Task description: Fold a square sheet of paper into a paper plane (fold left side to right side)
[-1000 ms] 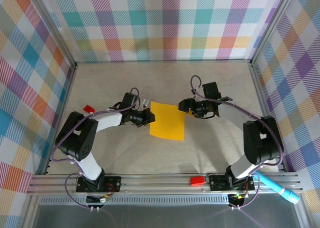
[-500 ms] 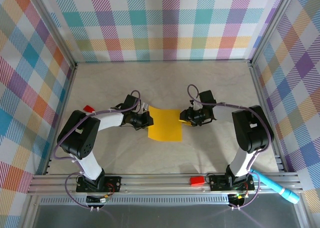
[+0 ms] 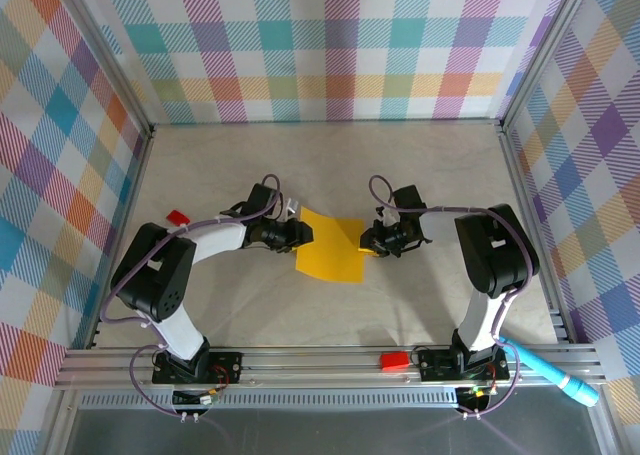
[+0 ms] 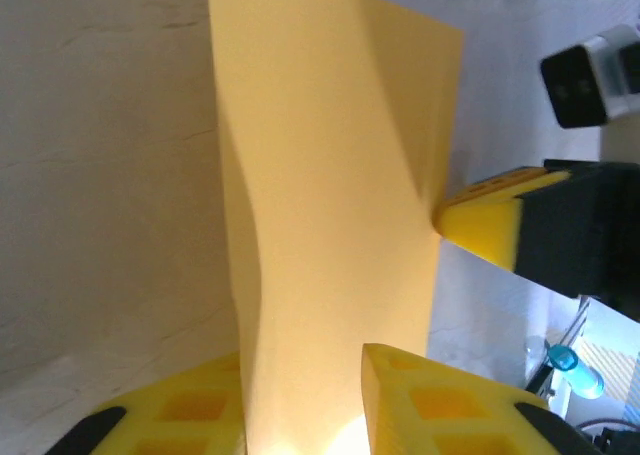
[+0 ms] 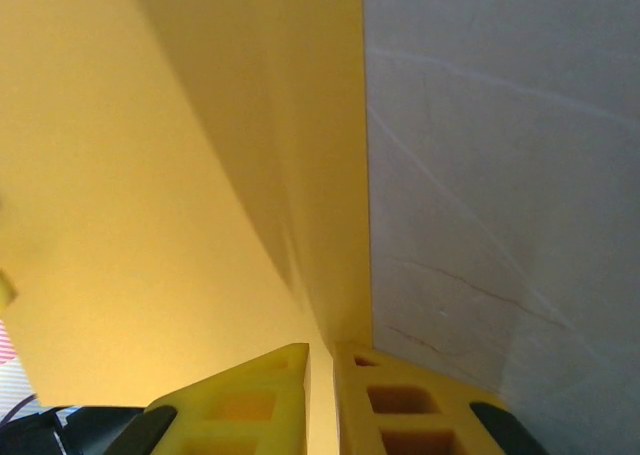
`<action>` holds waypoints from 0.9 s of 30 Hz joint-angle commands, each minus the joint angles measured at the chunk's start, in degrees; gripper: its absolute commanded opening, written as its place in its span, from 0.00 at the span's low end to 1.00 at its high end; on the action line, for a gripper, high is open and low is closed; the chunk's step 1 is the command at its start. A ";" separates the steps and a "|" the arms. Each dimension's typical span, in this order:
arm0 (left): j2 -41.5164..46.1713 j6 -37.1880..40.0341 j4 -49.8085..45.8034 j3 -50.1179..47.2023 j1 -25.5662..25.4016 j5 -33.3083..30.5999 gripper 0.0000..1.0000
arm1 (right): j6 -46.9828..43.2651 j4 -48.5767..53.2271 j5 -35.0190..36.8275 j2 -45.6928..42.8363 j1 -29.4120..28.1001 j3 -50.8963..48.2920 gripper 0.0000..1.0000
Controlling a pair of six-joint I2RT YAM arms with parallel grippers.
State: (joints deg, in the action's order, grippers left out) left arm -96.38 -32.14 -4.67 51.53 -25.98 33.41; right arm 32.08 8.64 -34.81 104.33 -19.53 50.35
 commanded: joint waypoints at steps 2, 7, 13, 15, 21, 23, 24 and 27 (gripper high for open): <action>3.17 -0.87 -1.17 2.68 -1.39 2.17 0.39 | -1.53 4.01 3.29 1.92 -0.38 -0.66 0.16; 2.08 -2.72 2.21 4.06 -3.66 3.71 0.49 | -1.53 3.59 3.41 2.19 -0.51 -0.65 0.16; -1.15 -6.00 8.09 4.92 -6.72 4.82 0.55 | -1.53 3.72 3.90 2.24 -0.60 -0.58 0.16; -2.37 -6.00 8.44 5.79 -7.61 4.96 0.56 | -1.65 3.71 4.00 2.28 -0.58 -0.60 0.15; -5.63 -6.07 9.32 7.01 -10.03 5.28 0.58 | -1.58 3.29 3.99 2.03 -0.67 -0.91 0.15; -6.47 -6.17 9.50 7.01 -10.32 4.85 0.58 | -1.37 2.70 3.76 1.76 -0.69 -1.08 0.15; -6.81 -6.25 9.63 6.94 -10.40 4.74 0.58 | -1.25 2.49 3.56 1.67 -0.69 -1.11 0.15; -7.58 -6.20 9.77 6.93 -10.50 4.35 0.52 | -1.01 1.78 3.07 1.28 -0.69 -1.12 0.15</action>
State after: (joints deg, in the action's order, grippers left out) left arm -103.07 -38.15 3.42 57.25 -36.14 37.43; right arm 31.05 8.71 -34.39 104.33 -19.86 50.35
